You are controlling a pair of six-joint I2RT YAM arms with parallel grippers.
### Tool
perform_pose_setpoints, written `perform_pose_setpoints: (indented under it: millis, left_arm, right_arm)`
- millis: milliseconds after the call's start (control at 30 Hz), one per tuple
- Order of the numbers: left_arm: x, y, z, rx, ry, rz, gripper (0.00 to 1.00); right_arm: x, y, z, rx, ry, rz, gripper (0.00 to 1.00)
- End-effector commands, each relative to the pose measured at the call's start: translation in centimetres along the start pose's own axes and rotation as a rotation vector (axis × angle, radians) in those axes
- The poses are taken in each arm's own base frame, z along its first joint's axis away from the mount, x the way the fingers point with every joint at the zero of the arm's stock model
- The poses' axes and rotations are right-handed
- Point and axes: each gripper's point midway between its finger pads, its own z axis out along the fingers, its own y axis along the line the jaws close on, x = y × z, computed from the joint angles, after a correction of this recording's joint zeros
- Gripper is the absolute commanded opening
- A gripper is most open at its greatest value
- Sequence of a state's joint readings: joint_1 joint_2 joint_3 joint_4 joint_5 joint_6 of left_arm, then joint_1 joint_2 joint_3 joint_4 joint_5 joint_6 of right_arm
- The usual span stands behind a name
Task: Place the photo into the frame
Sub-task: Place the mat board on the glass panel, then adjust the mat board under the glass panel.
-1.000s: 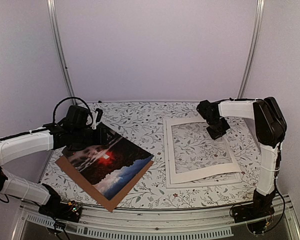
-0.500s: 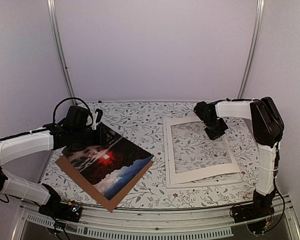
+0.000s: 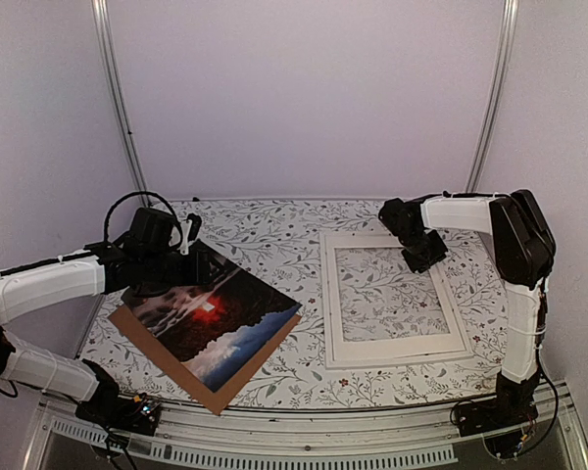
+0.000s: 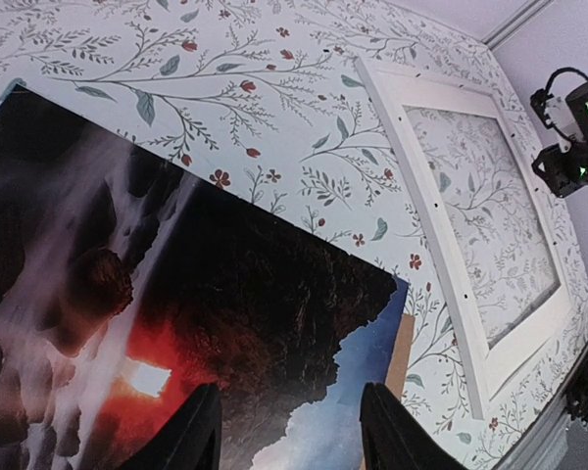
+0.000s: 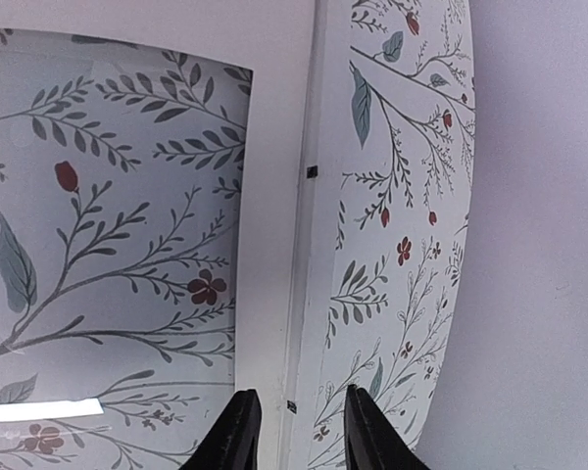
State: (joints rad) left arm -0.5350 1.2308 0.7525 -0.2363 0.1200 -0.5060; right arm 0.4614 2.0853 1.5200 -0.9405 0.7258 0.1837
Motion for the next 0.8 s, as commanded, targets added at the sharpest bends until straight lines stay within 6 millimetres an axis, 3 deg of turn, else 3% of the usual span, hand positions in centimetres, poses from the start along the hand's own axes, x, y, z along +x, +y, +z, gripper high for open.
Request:
perform_pose_setpoints:
  millis: [0, 167, 300, 433, 567, 767]
  left_arm:
    - [0.4, 0.1, 0.3, 0.001, 0.001, 0.004, 0.50]
    - [0.6, 0.1, 0.4, 0.002, 0.009, 0.001, 0.50]
    - [0.6, 0.0, 0.2, 0.004, 0.003, 0.003, 0.50]
    - [0.7, -0.4, 0.2, 0.025, 0.010, 0.005, 0.51]
    - [1.0, -0.8, 0.7, 0.041, 0.028, 0.017, 0.52]
    - [1.6, -0.5, 1.1, 0.026, 0.034, 0.002, 0.62]
  right_arm:
    - [-0.5, -0.5, -0.7, 0.022, -0.012, 0.030, 0.37]
    - [-0.2, -0.7, -1.0, 0.007, -0.017, 0.051, 0.45]
    - [-0.2, -0.4, -1.2, -0.104, -0.044, 0.116, 0.54]
    - [-0.1, -1.5, -1.2, -0.236, -0.078, 0.234, 0.61]
    - [0.3, -2.3, -0.8, -0.396, -0.100, 0.341, 0.91]
    - [1.2, -3.1, 0.7, -0.561, -0.108, 0.457, 0.93]
